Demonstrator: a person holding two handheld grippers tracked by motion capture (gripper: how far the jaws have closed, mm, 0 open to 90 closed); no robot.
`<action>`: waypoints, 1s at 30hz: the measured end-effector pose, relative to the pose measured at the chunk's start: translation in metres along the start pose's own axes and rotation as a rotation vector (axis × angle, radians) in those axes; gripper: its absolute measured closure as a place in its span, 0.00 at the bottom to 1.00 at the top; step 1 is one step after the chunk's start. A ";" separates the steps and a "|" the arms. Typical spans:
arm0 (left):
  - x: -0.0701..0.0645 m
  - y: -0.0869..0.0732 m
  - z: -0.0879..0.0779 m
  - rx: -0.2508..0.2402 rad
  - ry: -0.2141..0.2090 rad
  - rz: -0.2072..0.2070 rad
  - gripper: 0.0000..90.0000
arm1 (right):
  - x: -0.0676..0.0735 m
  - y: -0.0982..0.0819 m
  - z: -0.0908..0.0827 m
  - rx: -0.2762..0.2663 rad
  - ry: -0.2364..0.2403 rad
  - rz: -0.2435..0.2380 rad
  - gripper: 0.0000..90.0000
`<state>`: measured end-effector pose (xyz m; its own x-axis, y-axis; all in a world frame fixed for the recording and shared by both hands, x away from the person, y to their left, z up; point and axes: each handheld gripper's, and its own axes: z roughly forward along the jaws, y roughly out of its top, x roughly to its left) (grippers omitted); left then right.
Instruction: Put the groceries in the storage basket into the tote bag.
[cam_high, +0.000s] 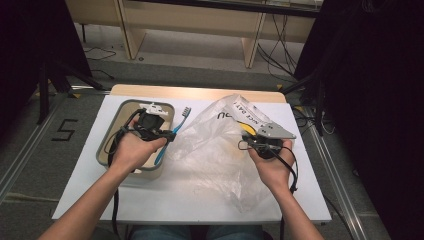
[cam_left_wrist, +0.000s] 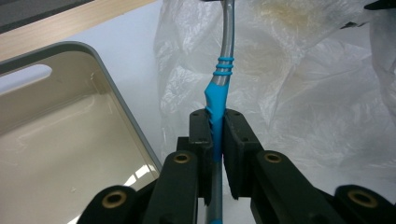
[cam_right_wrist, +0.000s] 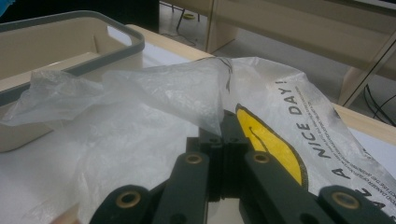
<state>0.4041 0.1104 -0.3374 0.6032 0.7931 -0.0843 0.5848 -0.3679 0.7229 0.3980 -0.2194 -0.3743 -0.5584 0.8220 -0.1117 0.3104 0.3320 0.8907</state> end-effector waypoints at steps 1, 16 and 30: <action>-0.001 0.000 0.000 -0.002 -0.001 0.002 0.91 | 0.000 0.000 0.000 0.000 -0.001 0.000 1.00; -0.013 -0.002 0.001 -0.005 -0.020 0.029 0.91 | 0.000 0.000 0.000 0.001 0.001 -0.001 1.00; -0.023 -0.006 0.005 0.004 -0.043 0.052 0.91 | 0.000 0.000 0.001 0.000 0.002 0.000 1.00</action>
<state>0.3897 0.0919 -0.3430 0.6559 0.7510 -0.0761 0.5539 -0.4104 0.7244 0.3986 -0.2190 -0.3748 -0.5602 0.8210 -0.1104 0.3107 0.3318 0.8907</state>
